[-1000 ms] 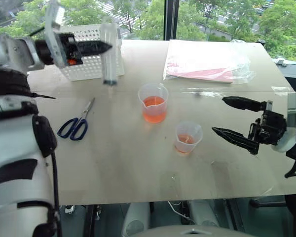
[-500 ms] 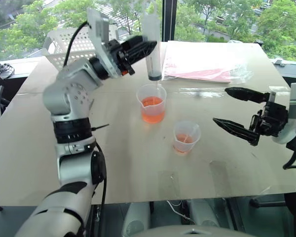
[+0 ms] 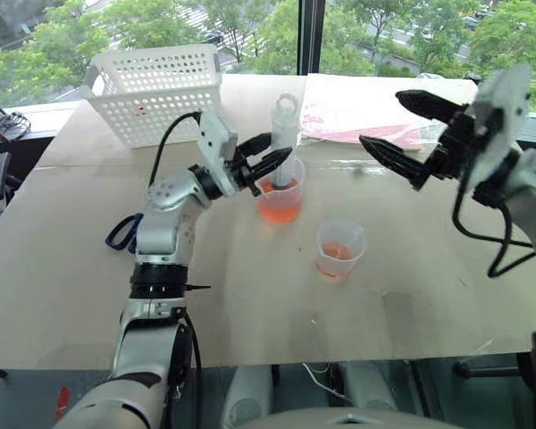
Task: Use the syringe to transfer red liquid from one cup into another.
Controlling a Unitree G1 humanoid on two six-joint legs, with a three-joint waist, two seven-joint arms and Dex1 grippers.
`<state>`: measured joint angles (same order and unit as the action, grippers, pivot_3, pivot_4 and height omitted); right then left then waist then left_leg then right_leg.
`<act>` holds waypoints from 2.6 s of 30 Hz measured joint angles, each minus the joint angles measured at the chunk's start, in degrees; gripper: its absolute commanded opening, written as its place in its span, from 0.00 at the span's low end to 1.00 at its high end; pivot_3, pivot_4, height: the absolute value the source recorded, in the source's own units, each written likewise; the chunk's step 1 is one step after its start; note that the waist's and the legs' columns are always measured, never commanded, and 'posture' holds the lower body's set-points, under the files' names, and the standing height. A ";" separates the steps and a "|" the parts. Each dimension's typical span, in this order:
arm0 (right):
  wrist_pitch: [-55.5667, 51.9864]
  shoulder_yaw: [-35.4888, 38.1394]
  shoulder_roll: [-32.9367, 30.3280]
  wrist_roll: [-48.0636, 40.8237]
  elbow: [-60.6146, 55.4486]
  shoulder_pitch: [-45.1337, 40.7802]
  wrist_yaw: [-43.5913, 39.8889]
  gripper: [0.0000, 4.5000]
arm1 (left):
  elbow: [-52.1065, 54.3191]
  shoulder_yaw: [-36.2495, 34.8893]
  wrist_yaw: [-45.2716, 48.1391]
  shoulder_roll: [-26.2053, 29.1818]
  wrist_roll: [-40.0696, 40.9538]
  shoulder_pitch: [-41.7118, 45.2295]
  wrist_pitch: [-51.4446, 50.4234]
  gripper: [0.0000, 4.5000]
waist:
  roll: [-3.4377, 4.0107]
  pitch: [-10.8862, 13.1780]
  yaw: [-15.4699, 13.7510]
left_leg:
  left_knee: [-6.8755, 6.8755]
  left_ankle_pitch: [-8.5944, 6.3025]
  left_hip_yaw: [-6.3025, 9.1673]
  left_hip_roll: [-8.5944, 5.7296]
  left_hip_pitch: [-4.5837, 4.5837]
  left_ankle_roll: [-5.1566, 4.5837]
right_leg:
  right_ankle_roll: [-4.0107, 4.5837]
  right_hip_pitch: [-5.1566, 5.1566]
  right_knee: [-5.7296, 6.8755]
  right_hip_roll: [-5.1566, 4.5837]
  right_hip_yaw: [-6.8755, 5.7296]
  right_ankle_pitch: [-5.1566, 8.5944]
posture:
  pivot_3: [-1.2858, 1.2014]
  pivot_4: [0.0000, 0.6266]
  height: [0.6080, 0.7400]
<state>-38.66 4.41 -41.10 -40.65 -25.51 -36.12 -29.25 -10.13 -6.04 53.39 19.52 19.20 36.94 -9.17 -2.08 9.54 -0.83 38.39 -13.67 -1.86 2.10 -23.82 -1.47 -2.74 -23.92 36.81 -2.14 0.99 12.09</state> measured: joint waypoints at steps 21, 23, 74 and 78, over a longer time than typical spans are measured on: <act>-13.71 -8.02 15.34 7.92 11.25 -16.31 6.18 0.71 | -0.68 2.24 -3.13 -0.65 -1.06 -2.27 4.39 0.29 | 0.04 0.00 0.15 | -0.09 -0.01 0.00 0.02 -0.04 -0.01 | 0.02 -0.05 -0.04 -0.01 -0.03 -0.01 | 0.52 0.24 1.00; -14.67 -8.45 16.28 7.97 10.38 -16.32 6.32 0.71 | -0.68 2.47 -3.43 -0.66 -1.11 -2.51 4.47 0.29 | 0.04 0.00 0.23 | -0.09 -0.01 0.02 0.03 -0.03 -0.01 | 0.02 -0.06 -0.02 0.00 -0.05 -0.01 | 0.52 0.24 1.00; -12.48 -13.60 25.71 20.12 17.61 -22.06 5.78 0.01 | 7.65 3.66 -9.10 -0.13 0.74 -5.31 0.11 0.29 | 0.08 0.03 1.62 | -0.24 -0.01 0.02 0.03 -0.04 0.00 | 0.03 -0.13 -0.07 0.00 -0.06 -0.01 | 0.52 0.24 1.00; -12.41 -13.60 25.76 20.14 17.72 -22.10 5.58 0.01 | 8.37 3.66 -9.38 0.01 0.92 -5.66 -0.47 0.29 | 0.08 0.03 1.62 | -0.27 -0.01 0.00 0.04 -0.04 0.00 | 0.03 -0.14 -0.08 -0.01 -0.04 -0.01 | 0.52 0.24 1.00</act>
<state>-51.06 -9.19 -15.34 -20.51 -7.79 -58.21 -23.67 -1.76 -2.38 44.00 19.54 20.12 31.28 -9.64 -1.99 9.56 0.79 38.12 -13.68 -1.86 2.14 -23.86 -1.48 -2.71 -24.06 36.72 -2.15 0.95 12.08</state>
